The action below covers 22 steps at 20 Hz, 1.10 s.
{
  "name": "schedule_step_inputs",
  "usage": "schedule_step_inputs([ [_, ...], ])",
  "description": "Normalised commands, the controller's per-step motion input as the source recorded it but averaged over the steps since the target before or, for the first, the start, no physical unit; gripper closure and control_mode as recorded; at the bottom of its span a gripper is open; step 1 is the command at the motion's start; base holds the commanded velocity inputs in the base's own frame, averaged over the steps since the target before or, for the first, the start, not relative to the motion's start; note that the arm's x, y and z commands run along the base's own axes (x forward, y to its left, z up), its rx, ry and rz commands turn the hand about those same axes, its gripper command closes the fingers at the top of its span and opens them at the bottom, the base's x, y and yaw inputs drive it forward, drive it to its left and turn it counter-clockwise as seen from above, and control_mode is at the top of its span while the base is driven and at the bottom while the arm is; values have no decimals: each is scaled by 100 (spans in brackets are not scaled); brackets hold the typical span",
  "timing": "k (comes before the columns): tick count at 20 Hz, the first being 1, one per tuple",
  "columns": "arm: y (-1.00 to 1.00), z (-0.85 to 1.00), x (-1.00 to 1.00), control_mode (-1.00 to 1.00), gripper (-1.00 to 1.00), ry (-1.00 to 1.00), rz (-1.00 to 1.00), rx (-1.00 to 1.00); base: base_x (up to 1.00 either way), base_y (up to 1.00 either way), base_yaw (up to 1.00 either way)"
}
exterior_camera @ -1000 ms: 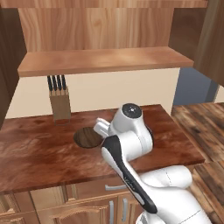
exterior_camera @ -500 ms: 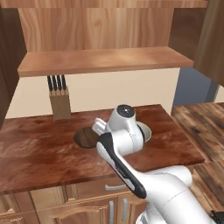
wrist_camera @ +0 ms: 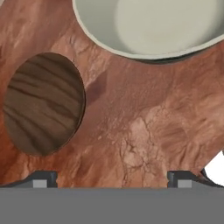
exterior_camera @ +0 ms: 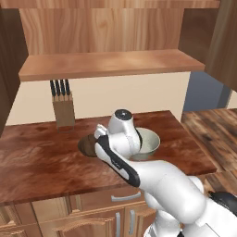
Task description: Pick up the bowls on the counter and stack them on top of one another in the open cabinet. Place the smaller bowl on top of the larger bowl.
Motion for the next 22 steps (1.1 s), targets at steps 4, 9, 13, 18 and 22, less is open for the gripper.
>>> schedule_step_inputs([
  [4,0,-20,29,-100,-100,18,0,9,0,0,0],
  [9,0,-11,16,-100,-100,9,0,2,0,0,0],
  [13,0,-6,0,-100,-100,1,0,0,0,0,0],
  [18,1,-28,2,-100,-100,1,0,0,0,0,0],
  [22,8,-24,14,-100,-100,1,-2,0,0,0,0],
])
